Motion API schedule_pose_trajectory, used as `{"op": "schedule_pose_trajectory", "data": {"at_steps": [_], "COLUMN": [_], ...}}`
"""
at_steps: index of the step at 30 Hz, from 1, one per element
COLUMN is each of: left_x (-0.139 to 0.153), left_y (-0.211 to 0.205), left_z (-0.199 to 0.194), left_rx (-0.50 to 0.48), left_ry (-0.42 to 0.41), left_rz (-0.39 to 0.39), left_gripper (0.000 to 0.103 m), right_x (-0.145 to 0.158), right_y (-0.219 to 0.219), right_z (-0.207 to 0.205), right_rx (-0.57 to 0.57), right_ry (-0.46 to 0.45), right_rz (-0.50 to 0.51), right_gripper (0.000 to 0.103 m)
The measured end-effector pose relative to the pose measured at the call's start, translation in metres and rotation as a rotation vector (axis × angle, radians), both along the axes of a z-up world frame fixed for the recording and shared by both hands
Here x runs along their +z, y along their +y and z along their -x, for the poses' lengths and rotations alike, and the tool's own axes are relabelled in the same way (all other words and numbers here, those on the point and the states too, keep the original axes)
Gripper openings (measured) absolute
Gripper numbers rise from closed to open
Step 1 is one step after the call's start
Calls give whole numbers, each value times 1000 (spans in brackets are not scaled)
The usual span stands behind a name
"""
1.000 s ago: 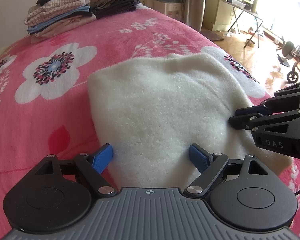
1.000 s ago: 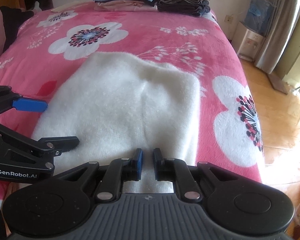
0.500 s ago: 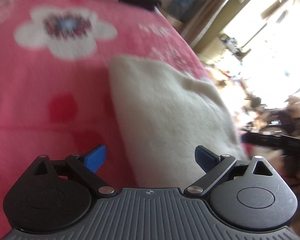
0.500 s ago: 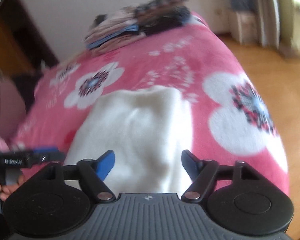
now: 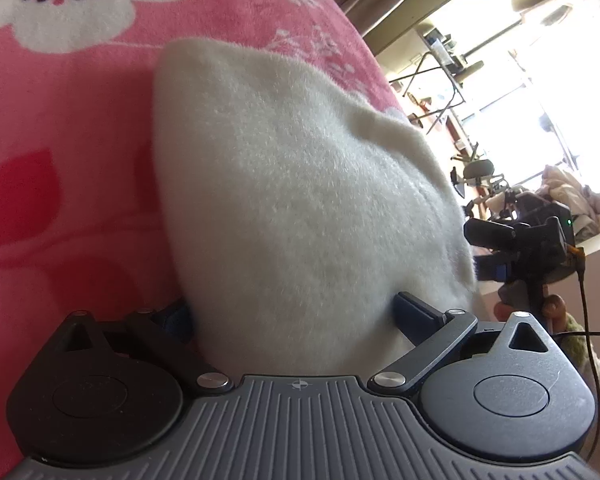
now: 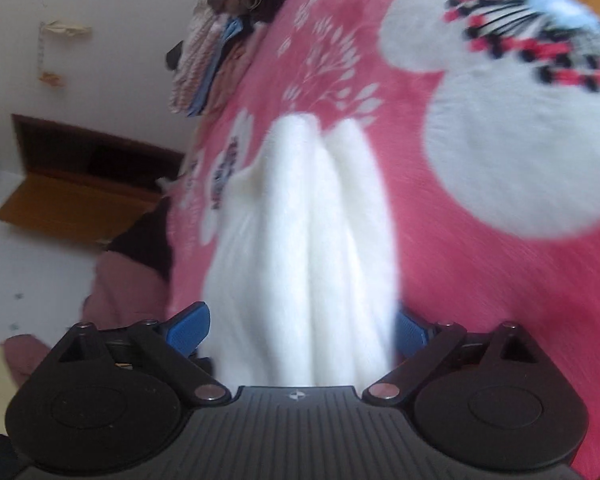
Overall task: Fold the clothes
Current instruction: 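Roll the left tool and lower it against the sweater's folded side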
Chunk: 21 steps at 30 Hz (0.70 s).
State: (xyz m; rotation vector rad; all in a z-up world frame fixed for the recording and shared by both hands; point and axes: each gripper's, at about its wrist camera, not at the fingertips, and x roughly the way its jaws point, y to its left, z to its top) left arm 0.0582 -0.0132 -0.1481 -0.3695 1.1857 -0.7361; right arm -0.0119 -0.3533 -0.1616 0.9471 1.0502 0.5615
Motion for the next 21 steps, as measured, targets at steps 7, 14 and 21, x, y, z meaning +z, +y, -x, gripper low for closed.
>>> {"op": "schedule_pose_trajectory", "data": {"at_steps": [7, 14, 21], "left_x": [-9, -8, -8], "left_y": [-6, 8, -6], "left_z": [-5, 2, -3], "left_rx": [39, 49, 57], "left_ry": [36, 33, 26], "left_rz": [38, 71, 47], "left_gripper": [103, 94, 100], "right_x": [-4, 5, 3], "right_y": [25, 23, 29], "right_z": [-41, -30, -32], "right_rx": [138, 180, 164], "right_ry": [-14, -37, -53], "right_rz": [-26, -3, -19], "right_gripper": [98, 82, 78]}}
